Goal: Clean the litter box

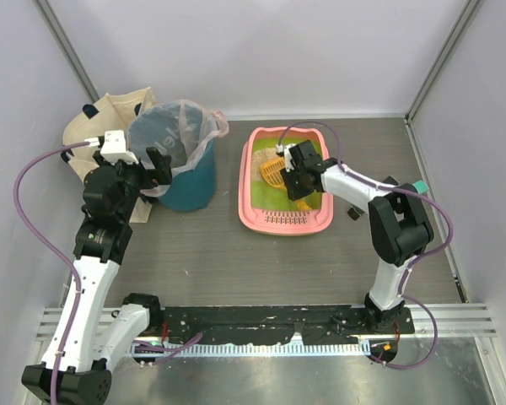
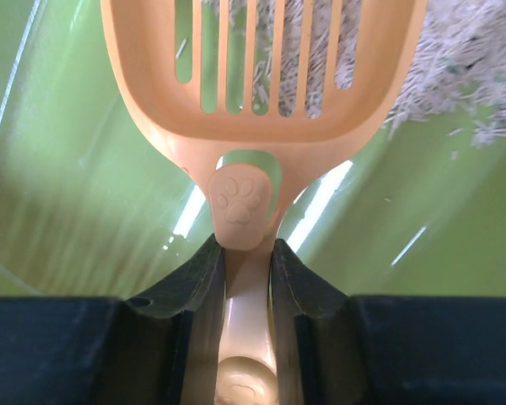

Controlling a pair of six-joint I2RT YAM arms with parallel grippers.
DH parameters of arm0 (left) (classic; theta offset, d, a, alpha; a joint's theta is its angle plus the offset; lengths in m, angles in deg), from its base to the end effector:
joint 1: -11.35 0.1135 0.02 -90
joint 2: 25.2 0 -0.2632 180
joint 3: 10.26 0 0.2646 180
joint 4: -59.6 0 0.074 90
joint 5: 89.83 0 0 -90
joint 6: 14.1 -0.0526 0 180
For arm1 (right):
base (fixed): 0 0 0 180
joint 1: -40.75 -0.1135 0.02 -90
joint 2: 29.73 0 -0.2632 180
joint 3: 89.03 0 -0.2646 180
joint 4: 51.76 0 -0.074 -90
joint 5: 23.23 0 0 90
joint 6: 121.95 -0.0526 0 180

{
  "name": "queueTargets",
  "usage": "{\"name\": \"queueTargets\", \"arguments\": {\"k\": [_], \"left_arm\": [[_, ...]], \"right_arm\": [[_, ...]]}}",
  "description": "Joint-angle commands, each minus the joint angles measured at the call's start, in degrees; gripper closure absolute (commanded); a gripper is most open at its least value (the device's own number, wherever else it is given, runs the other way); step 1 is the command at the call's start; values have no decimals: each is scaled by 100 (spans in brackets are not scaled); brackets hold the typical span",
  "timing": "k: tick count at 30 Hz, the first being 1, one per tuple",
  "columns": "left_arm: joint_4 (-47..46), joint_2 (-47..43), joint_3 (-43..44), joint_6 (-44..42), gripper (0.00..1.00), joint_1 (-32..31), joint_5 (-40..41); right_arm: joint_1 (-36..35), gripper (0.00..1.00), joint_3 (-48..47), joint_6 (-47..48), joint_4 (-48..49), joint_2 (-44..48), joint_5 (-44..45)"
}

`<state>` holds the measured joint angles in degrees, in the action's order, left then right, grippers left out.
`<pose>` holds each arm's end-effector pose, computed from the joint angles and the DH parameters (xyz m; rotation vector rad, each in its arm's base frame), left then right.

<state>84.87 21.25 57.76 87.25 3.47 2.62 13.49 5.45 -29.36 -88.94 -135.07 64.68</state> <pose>0.2093 -0.0267 0.3934 -0.0825 1.6378 -0.2222 0.3614 0.1883 0.1715 -0.6776 2.4881 0.2091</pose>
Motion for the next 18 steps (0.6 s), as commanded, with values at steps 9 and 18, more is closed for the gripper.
{"name": "queueTargets", "arguments": {"k": [9,18], "left_arm": [[-574,144,-95,-450,0,-196,-2308],[-645,153,-148,-599,0,-583,-2285]], "right_arm": [[-24,99,-1142,-382,-1571,462,814],[-24,99,-1046,-426,-1646,760,710]]}}
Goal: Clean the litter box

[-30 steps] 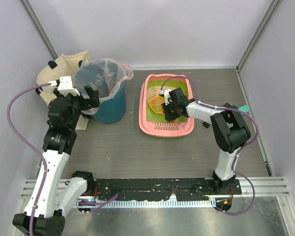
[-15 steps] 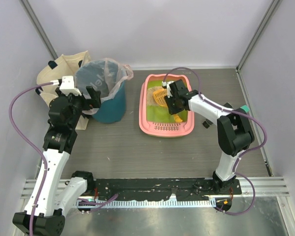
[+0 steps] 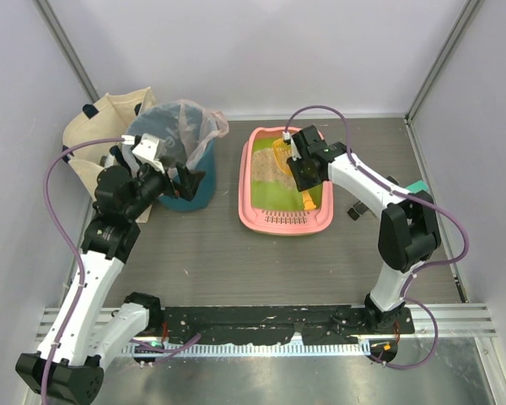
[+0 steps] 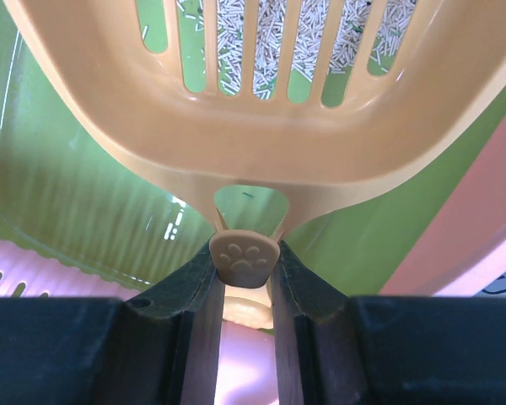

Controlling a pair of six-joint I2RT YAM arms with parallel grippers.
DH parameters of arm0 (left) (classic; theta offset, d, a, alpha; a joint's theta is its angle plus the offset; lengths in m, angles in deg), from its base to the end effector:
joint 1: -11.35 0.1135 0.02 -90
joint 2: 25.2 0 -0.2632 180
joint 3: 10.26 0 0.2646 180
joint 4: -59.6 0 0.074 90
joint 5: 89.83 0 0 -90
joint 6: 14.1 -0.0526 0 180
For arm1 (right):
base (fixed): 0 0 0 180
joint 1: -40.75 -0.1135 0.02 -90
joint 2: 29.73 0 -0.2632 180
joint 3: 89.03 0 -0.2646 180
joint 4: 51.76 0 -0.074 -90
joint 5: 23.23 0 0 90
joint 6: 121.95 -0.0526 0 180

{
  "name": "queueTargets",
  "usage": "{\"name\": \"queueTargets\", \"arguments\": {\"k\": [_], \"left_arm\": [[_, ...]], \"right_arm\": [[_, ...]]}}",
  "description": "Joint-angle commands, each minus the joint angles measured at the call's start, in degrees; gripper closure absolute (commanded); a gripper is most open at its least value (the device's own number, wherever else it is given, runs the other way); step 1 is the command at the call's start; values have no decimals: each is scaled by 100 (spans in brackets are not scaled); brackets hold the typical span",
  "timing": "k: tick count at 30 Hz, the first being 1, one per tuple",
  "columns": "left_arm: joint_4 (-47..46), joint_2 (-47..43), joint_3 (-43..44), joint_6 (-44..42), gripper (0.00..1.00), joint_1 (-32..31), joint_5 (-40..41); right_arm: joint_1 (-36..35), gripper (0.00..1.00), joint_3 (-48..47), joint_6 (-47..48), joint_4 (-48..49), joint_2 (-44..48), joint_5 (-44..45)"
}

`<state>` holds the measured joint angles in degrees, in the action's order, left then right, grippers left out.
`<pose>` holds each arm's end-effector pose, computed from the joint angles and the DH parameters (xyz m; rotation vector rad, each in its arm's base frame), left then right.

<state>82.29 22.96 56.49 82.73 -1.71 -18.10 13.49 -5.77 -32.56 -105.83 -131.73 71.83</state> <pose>0.2095 -0.0655 0.3851 0.3356 1.6308 -0.5255 0.3601 0.1803 0.2380 -0.5688 2.5381 0.0602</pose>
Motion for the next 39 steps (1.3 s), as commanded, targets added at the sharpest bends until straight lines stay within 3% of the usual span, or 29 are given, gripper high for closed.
{"name": "queueTargets", "arguments": {"k": [1,6,17,29,39], "left_arm": [[-396,-9,-21,-147,0,-74,-196],[-422,-9,-56,-129,0,-118,-55],[-343,0,-56,-200,0,-223,-11],[-317,27,-65,-261,0,-373,112],[-326,132,-144,-594,0,-1101,578]], "right_arm": [[-16,99,189,-116,158,470,-14],[-24,99,453,-177,1002,470,4],[-33,99,102,-212,1311,444,338],[-51,99,-645,-203,740,426,110],[-253,99,-593,-730,-982,873,-337]]}}
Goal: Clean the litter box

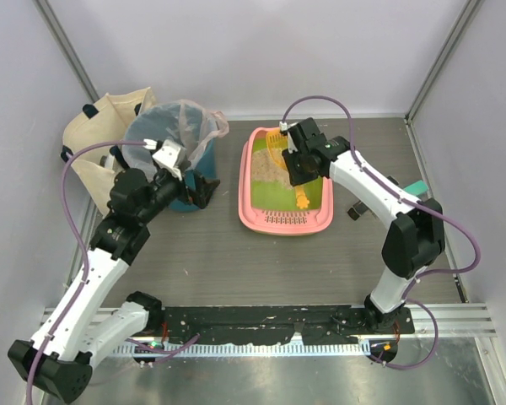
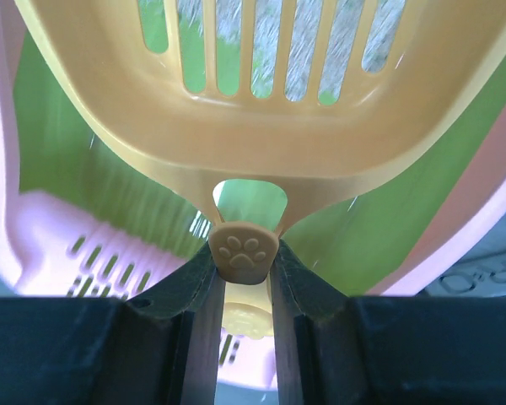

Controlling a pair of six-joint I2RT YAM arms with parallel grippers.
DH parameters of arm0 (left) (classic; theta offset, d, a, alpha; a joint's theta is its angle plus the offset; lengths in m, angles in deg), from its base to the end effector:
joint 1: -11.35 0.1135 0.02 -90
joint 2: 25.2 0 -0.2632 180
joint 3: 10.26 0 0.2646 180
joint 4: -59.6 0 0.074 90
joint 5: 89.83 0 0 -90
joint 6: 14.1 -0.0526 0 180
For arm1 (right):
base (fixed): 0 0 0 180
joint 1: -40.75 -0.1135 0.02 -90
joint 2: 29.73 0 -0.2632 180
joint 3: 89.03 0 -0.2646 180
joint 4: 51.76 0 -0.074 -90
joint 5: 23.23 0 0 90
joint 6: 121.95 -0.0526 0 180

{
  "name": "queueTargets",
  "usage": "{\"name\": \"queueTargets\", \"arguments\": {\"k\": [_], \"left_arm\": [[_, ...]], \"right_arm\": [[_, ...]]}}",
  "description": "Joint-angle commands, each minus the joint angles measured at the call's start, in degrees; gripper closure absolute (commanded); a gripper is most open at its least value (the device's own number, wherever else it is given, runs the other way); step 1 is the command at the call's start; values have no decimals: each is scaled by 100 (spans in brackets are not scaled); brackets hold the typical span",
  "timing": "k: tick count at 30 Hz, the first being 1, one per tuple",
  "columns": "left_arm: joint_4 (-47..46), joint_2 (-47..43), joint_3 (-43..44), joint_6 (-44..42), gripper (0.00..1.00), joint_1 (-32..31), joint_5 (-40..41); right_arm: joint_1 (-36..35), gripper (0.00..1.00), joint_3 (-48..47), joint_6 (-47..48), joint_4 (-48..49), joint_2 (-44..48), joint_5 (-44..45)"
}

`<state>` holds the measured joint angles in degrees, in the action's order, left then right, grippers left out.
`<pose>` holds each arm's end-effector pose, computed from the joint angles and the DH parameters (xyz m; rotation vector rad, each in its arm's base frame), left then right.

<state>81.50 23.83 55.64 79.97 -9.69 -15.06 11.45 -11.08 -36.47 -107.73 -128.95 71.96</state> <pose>0.2050 -0.0936 0.3781 0.4493 1.6240 -0.5512 0.3531 0.1927 0.2852 -0.4990 2.4475 0.1338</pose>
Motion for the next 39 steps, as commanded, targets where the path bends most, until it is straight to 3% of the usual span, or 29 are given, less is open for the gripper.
{"name": "queueTargets", "arguments": {"k": [1,10,14,22,27,32,36,39], "left_arm": [[-273,79,-59,-346,0,-496,292],[-317,957,248,-1224,1,-1963,520],[-501,1415,258,-2092,0,-2431,555],[-2266,1933,-314,-2877,0,-2467,-235],[-2233,2583,38,-2904,0,-2607,-586],[-2365,2883,196,-3079,0,-2748,-508],[-2865,2796,-137,-3263,0,-2906,-140],[-2708,2655,-225,-3562,0,-2985,142]], "right_arm": [[-50,99,-35,-409,-880,658,-439],[-50,99,184,-823,-1820,1028,-1432],[-50,99,404,-823,-2049,1080,-1723],[-50,99,765,-718,-1971,1493,-1943],[-50,99,782,-647,-1988,1546,-2057],[-50,99,817,-595,-2014,1572,-2127],[-50,99,870,-568,-2032,1564,-2075],[-50,99,862,-586,-2023,1555,-2092]]}}
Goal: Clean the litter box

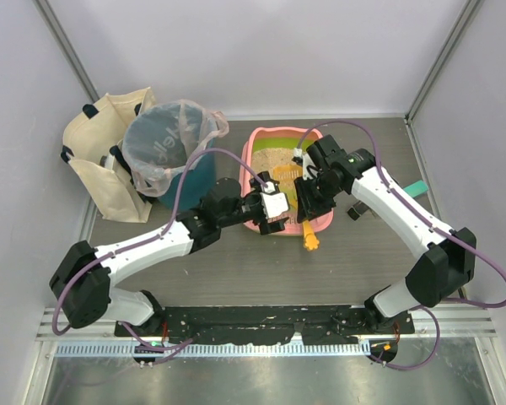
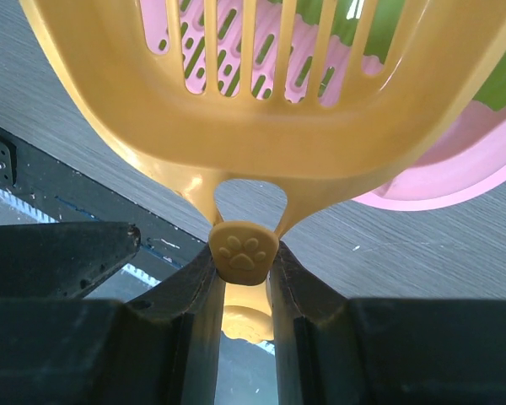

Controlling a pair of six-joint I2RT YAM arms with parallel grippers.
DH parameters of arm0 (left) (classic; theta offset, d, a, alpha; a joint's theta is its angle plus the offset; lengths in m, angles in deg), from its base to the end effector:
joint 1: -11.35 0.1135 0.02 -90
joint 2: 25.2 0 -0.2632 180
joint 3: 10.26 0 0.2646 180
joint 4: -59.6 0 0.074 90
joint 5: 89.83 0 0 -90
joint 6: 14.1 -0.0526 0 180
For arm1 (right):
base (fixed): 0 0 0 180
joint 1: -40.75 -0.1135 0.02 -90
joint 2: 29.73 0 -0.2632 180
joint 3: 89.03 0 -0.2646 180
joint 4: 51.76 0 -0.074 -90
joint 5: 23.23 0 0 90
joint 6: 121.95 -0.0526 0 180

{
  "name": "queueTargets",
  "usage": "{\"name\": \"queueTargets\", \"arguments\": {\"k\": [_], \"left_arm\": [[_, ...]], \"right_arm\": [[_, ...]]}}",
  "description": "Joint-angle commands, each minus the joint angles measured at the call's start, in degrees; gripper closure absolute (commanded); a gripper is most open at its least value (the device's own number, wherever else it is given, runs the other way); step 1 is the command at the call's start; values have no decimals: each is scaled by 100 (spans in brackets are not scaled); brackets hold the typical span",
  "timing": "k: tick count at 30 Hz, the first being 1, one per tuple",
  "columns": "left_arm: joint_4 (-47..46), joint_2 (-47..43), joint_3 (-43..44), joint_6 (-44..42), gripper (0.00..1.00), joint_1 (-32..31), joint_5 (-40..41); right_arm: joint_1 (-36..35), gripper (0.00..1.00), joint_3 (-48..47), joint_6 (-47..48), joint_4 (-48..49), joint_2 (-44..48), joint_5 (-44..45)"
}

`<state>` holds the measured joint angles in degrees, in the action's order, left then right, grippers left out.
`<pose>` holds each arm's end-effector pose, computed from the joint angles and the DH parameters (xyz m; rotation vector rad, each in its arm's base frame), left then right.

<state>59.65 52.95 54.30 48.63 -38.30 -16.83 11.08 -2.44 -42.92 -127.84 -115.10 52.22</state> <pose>0.2110 -0.2721 0.2796 1.2990 1.2917 -0.5444 0.2606 0.1637 0.2970 -0.5276 2.7741 0.5281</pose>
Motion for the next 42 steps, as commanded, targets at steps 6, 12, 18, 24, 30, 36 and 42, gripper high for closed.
{"name": "queueTargets", "arguments": {"k": [6,12,18,24,30,36,42], "left_arm": [[-436,-310,-94,-473,0,-177,188],[-619,271,74,-376,0,-212,205],[-610,552,241,-429,0,-221,266],[-557,719,294,-385,6,-238,363],[-162,868,496,-218,21,-247,390],[49,974,619,-103,34,-247,539],[145,1097,672,-24,47,-256,539]], "right_arm": [[-12,99,-20,15,14,134,-206],[-12,99,51,-29,93,266,-251],[-12,99,33,6,75,371,-295],[-12,99,42,33,128,406,-251],[-12,99,60,-2,268,362,-321],[-12,99,68,-11,418,336,-312],[-12,99,165,-11,567,275,-181]]}}
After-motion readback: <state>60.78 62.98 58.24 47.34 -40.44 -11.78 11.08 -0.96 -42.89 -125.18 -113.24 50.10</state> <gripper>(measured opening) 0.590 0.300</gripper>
